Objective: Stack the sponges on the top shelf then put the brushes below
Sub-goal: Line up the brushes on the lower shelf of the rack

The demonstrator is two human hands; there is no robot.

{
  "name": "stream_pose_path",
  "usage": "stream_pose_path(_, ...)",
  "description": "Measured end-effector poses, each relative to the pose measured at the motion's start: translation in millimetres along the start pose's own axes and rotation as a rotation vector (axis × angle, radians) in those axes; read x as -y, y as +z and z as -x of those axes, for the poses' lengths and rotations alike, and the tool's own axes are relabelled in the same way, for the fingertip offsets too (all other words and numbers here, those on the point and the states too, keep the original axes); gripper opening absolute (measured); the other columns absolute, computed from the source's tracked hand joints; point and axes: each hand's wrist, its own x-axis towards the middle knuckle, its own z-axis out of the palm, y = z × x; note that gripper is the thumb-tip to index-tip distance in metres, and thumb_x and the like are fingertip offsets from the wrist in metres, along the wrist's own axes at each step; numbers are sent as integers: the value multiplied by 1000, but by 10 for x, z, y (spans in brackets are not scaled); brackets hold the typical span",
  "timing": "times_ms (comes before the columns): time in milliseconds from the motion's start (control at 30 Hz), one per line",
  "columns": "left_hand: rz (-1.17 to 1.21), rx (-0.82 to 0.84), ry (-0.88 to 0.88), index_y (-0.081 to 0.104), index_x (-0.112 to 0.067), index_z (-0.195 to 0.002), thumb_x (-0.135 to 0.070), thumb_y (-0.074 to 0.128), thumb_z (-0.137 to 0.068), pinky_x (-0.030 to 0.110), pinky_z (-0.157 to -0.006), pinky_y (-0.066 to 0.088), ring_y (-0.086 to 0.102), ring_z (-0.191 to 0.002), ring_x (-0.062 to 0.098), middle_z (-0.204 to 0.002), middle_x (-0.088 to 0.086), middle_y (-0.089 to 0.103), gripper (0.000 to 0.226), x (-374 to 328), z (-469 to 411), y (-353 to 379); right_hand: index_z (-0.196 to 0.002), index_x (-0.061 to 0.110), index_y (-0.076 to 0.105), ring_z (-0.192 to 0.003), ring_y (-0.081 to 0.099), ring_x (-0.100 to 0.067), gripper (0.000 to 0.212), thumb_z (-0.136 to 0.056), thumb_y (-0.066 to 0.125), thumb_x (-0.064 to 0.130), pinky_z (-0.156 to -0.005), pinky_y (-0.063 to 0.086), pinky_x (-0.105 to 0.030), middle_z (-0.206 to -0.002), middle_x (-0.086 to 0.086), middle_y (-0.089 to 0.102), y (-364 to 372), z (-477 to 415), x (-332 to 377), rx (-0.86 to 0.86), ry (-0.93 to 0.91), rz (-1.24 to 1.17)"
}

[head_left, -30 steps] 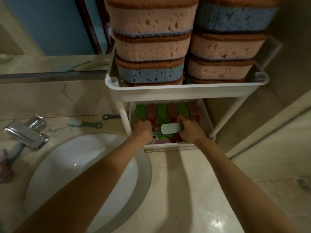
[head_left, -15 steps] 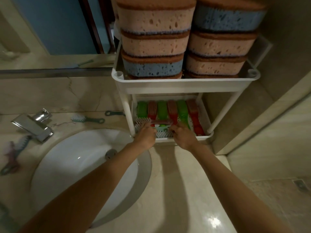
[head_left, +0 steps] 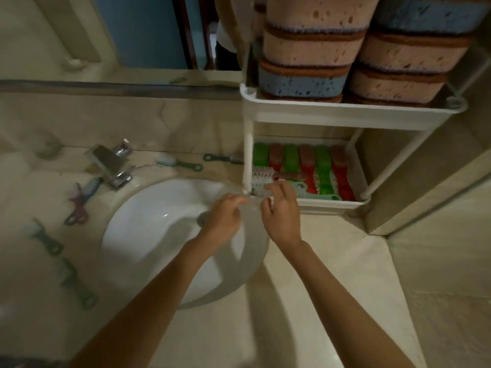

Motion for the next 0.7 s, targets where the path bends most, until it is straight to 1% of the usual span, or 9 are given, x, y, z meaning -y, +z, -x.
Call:
stream_pose_path(100,79,-138,-208,57,-2,-123,2,40,-92,26,-99,37,53,-120,26,-129,13,58,36,491,423,-284,-99,0,65,-91,62,-34,36,-81,37,15,-78,43,-32,-104,-19,62,374,277,506,123,71,-153)
stream_pose_path(167,135,-201,-348,55,-2,-125,0,41,-93,28,-102,36,52,-122,27,-131,13,57,36,898,709,-491,-105,1,64,-95,61,-33,27,-85,46,8,-84,45,-34,-112,-17,60,674,456,827,303,95,-195)
stream_pose_path(267,160,-254,-499,56,2,-123,3,42,-91,29,-101,37,53,-121,30,-129,18,58,35,1541,1058,-763,-108,2,63,-99,61,-32,26,-87,48,4,-88,45,-35,-115,-16,60,1126,720,1272,589,44,-189)
stream_pose_path(333,189,-281,-593,57,3,-121,5,41,-89,28,-98,39,54,-119,30,-127,20,59,35,1953,1256,-978,-109,4,63,-102,60,-31,27,-88,47,6,-90,44,-34,-114,-16,61,1428,885,1589,718,5,-153)
stream_pose_path(400,186,-326,-654,60,3,-117,4,43,-88,28,-98,39,55,-118,29,-125,19,61,34,2318,1430,-1209,-111,5,62,-104,59,-30,28,-89,46,9,-91,43,-33,-116,-16,61,1704,1010,1925,812,-13,-118)
stream_pose_path(467,177,-360,-685,63,4,-114,3,44,-88,30,-98,40,56,-117,30,-123,20,62,32,2636,1542,-1390,-116,4,59,-105,58,-30,29,-91,47,12,-89,44,-33,-118,-16,59,1933,1080,2215,894,-33,-65)
stream_pose_path(533,157,-352,-708,64,5,-112,4,45,-88,31,-98,40,56,-117,31,-122,21,63,31,2946,1610,-1544,-121,3,54,-108,57,-31,32,-92,50,17,-90,46,-34,-122,-17,56,2161,1122,2478,954,-53,7)
stream_pose_path(633,143,-333,-721,63,5,-113,4,46,-86,32,-100,39,56,-117,31,-122,21,63,31,3284,1599,-1709,-126,7,48,-111,54,-30,45,-89,57,31,-92,47,-36,-122,-16,52,2407,1153,2680,965,-22,90)
stream_pose_path(700,133,-320,-737,63,4,-114,1,47,-87,32,-100,39,55,-118,31,-123,20,62,31,3498,1539,-1838,-131,9,41,-114,52,-29,53,-86,60,30,-94,47,-37,-125,-15,49,2579,1170,2777,975,4,154)
